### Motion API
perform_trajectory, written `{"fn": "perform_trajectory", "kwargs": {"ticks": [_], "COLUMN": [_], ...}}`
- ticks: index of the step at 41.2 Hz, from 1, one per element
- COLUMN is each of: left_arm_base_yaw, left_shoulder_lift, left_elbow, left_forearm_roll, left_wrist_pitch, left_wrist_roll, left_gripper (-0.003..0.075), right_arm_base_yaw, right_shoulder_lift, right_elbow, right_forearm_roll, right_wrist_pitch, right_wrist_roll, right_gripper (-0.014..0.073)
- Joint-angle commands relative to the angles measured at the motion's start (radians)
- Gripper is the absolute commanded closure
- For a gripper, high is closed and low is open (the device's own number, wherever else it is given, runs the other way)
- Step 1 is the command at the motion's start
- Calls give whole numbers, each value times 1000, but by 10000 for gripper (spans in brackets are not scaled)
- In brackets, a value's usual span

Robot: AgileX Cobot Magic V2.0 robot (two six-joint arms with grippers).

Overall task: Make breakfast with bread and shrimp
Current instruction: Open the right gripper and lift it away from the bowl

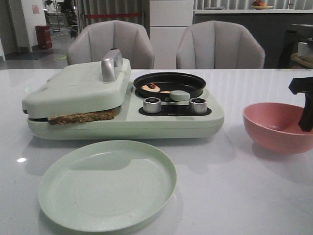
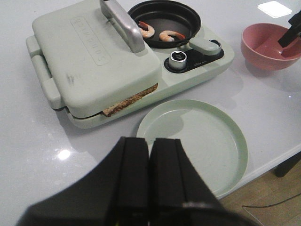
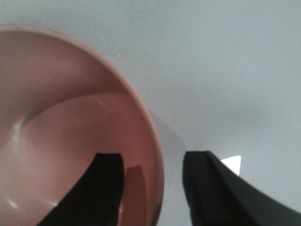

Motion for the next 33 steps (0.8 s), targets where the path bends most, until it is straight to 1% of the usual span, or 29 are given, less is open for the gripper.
{"fn": "perform_trajectory", "kwargs": {"ticks": [1,10,13,19,26,33], "left_arm_base_yaw": [3,3,3,3,3,3], "left_shoulder_lift": [1,1,1,1,1,1], "left_elbow": [-28,-28,-28,-28,-28,-28], "left_forearm_roll": [-5,-5,-5,-5,-5,-5], "left_wrist_pitch": [-77,-77,-77,-77,-77,-77], "left_wrist_roll": [-9,-9,-9,-9,-9,-9], "left_gripper": [618,618,618,618,618,618], "right_arm_base_yaw": [-8,4,25,83,130,133], "right_shoulder_lift": [-80,-241,-305,-434,-586,-739], "right_elbow": [-21,-21,-21,-19,7,66], "right_forearm_roll": [10,-7,-28,-92,-91,-89], "right_wrist_pitch": [-37,-5,17,60,102,152], "right_wrist_roll": [-12,-37,-58,-57,-55,-49], "right_gripper": [70,69,69,69,69,69]}}
